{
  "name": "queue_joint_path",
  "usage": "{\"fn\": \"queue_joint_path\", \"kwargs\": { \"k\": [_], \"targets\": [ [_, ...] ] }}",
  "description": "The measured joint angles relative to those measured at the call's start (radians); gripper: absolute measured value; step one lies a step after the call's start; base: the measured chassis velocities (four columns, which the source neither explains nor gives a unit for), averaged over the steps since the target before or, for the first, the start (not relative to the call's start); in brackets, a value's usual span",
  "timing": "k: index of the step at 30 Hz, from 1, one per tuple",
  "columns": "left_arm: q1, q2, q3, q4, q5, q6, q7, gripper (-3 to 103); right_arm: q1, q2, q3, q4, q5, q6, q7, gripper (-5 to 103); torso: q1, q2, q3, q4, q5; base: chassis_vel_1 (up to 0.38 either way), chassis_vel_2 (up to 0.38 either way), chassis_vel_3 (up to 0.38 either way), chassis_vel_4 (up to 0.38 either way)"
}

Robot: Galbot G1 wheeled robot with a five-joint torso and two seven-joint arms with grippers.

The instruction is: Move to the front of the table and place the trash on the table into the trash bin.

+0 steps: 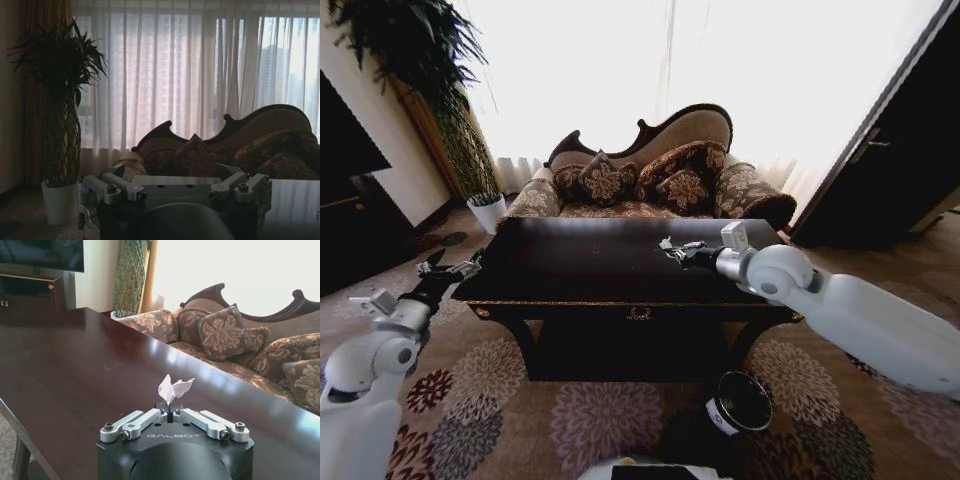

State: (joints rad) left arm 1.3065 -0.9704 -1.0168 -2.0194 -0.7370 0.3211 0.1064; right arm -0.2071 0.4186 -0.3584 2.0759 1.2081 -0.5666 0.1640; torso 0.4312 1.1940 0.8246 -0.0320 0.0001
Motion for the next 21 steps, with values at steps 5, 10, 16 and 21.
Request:
{"fn": "queue_joint_path", "kwargs": {
  "k": [5, 10, 16, 21],
  "targets": [
    [-0.01, -0.001, 0.007, -0.002, -0.006, 0.0, -0.001, 100, -0.111, -0.088, 0.084, 0.052, 0.001, 0.036, 0.035, 0, 0.0, 0.0, 0.0, -0.0005, -0.0002, 0.0, 0.0, 0.0, 0.0],
    [-0.014, -0.002, 0.007, 0.001, -0.016, -0.008, 0.0, 100, -0.274, -0.17, 0.141, 0.075, -0.062, 0.224, 0.05, 0, 0.0, 0.0, 0.0, -0.0006, 0.0, 0.0, 0.0, 0.0, 0.0],
    [-0.017, -0.006, 0.016, 0.006, -0.017, -0.013, 0.002, 100, -0.442, -0.181, 0.269, 0.053, -0.097, 0.469, 0.041, 0, 0.0, 0.0, 0.0, 0.0001, -0.0004, 0.0, 0.0, 0.0, 0.0],
    [-0.02, -0.003, 0.021, 0.014, -0.017, -0.016, 0.003, 100, -0.591, -0.177, 0.369, 0.002, -0.122, 0.658, 0.026, 0, 0.0, 0.0, 0.0, -0.0003, -0.0002, 0.0, 0.0, 0.0, 0.0]
  ]
}}
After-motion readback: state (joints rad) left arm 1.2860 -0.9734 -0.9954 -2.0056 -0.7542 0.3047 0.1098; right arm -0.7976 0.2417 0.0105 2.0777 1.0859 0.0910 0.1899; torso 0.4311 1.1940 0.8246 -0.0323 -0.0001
